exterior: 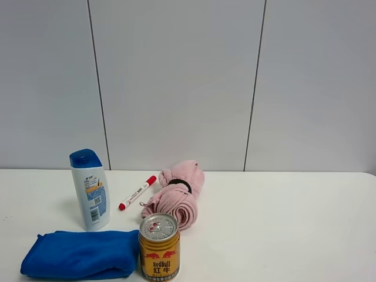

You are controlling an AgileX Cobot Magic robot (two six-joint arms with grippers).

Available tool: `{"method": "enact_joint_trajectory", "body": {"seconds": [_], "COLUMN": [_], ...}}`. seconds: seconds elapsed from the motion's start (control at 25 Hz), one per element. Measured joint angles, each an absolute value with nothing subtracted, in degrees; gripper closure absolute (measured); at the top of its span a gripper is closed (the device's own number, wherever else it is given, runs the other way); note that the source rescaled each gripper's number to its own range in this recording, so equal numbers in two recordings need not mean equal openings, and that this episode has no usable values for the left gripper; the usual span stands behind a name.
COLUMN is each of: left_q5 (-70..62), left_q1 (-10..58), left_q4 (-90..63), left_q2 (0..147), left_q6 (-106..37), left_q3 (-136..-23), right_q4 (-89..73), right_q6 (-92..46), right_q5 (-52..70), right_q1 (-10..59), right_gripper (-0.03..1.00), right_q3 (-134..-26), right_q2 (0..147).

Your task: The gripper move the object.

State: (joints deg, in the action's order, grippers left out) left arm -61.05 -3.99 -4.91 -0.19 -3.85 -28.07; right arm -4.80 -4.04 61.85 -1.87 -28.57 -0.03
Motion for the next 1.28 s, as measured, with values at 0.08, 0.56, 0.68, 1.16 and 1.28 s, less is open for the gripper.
{"method": "enact_joint_trajectory", "body": {"seconds": [0.08, 0.56, 0.68, 1.16, 1.28], "left_q5": [-61.05, -61.05, -61.05, -61.05, -61.05], "left_q1": [-3.99, -3.99, -3.99, -3.99, -3.99], "left_q4": [-4.91, -4.91, -4.91, -4.91, -4.91], "left_q2": [-0.19, -0.19, -0.19, -0.19, -0.19], "left_q6": [-3.85, -3.85, -3.85, -3.85, -3.85], "left_q3": [-28.07, -28.07, -28.07, -28.07, -28.07], "right_q4": [-4.78, -4.78, -4.78, -4.78, -4.78], "right_q6": [-4.04, -3.73, -3.73, -3.73, -3.68], "right_q5": [61.79, 61.59, 61.59, 61.52, 61.40], "right_q1": [-1.87, -1.87, -1.87, -1.87, -1.87], "right_gripper": [-0.03, -0.03, -0.03, -0.03, -0.03], "right_q3": [-28.57, -28.57, -28.57, -28.57, -28.57], "right_q2": [-0.03, -0.03, -0.03, -0.03, -0.03]}}
